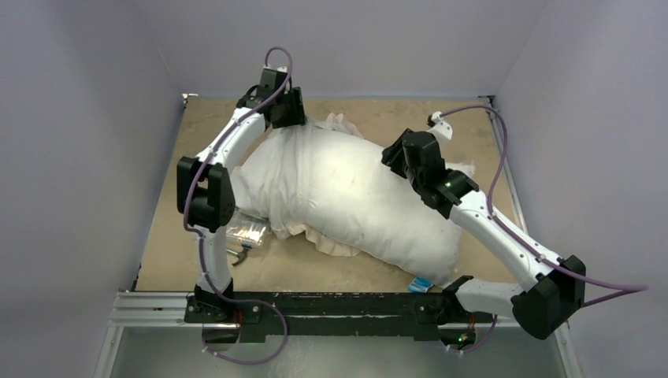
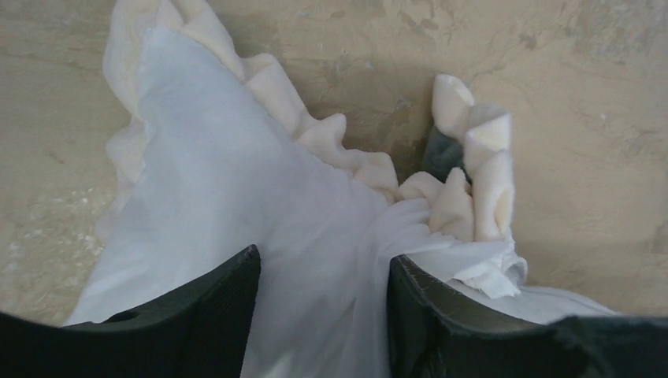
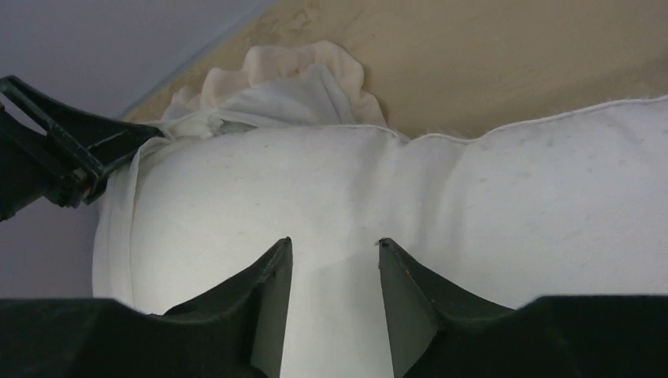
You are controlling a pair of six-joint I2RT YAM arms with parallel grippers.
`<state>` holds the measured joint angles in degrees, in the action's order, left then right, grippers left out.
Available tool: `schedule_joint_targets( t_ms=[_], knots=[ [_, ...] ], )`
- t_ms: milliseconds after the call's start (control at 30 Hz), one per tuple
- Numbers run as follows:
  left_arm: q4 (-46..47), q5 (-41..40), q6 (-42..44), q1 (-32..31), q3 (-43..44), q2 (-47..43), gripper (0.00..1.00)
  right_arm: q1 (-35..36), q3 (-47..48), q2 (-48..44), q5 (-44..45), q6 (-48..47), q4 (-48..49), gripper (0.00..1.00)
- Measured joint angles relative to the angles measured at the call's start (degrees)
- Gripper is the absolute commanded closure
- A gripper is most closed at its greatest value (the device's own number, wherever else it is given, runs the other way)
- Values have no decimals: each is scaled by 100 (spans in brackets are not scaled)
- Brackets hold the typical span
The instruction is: Remove the pillowcase from the pillow
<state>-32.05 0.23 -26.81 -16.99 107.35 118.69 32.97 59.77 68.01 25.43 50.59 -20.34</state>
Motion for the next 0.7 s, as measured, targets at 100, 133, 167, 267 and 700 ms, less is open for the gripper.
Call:
schedule_joint_targets(
  t_ms=[100, 133, 167, 267, 700],
  knots=[
    [-39, -26, 50, 48, -221, -518, 39, 2, 385, 181, -22, -236, 72, 33],
    [-37, -59, 76, 55, -330, -756, 37, 7, 498, 212, -76, -330, 105, 28],
    [-31, -90, 92, 59, -459, -1023, 36, 20, 575, 225, -116, -404, 136, 23],
    [-7, -184, 151, 76, -885, -1836, 34, 140, 789, 243, -264, -656, 157, 7],
    [-195, -289, 369, 85, -3451, -4325, 31, 1495, 1003, 1084, -686, -951, -116, 1]
  ],
)
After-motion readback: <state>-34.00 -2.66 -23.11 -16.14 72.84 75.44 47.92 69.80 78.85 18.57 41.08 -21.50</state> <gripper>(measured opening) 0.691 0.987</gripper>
